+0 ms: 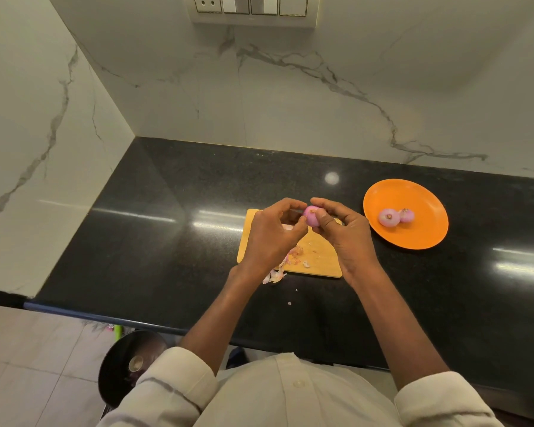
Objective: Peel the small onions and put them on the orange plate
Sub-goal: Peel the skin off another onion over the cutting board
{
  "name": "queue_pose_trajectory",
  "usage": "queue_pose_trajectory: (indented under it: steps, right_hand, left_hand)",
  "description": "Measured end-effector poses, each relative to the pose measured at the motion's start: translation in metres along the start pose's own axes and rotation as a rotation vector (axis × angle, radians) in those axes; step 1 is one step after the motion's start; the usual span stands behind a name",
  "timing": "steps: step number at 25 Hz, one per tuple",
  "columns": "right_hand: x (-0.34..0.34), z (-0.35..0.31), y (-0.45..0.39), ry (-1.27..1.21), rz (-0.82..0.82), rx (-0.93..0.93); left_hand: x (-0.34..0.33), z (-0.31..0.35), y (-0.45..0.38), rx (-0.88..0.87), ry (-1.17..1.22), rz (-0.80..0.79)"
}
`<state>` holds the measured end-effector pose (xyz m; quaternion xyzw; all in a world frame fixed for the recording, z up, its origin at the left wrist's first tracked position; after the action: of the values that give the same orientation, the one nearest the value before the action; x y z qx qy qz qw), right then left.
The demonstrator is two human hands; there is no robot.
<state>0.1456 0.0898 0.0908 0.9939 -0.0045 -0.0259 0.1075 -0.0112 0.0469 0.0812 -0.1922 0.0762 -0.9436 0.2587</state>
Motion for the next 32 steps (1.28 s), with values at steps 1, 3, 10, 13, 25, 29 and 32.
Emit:
queue_pose_trajectory:
  steps: [1, 3, 10, 13, 25, 29, 32]
  right_hand:
    - [0.0, -0.002, -0.001, 0.039, 0.009, 0.034]
    - [0.001, -0.002, -0.003, 0.108, 0.022, 0.08]
    - [0.001, -0.007, -0.004, 0.226, -0.012, 0.139]
    - [-0.002, -0.007, -0.003, 0.217, -0.04, 0.121]
    - [0.007, -0.009, -0.005, -0.047, -0.006, 0.001]
    - [0.007, -0.001, -0.004, -0.229, 0.02, -0.14]
    - [0.008, 0.002, -0.003, -0.335, 0.019, -0.228]
  left_hand:
    - [-0.001, 0.001, -0.001, -0.001, -0.011, 0.001]
    - [-0.003, 0.004, 0.0, 0.008, -0.03, 0.022]
    - [-0.004, 0.002, 0.001, 0.102, -0.012, 0.069]
    - [0.0, 0.0, 0.0, 0.155, 0.021, 0.107]
    - [0.007, 0.005, -0.001, 0.149, 0.281, -0.058]
    - [0.007, 0.008, 0.0, 0.153, 0.279, -0.007]
    - [0.004, 0.009, 0.001, 0.207, 0.319, -0.042]
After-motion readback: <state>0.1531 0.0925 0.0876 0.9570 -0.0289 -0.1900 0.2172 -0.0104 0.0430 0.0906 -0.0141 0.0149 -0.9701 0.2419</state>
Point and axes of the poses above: each hand's wrist, its own y-axis away from the middle knuckle, its own x-axis out of the back of the hand, z = x × y, the point moved 4 cm from there along -y, towards the middle knuckle, and after that the axes turned 14 degrees about z, right-handed, at the moved point
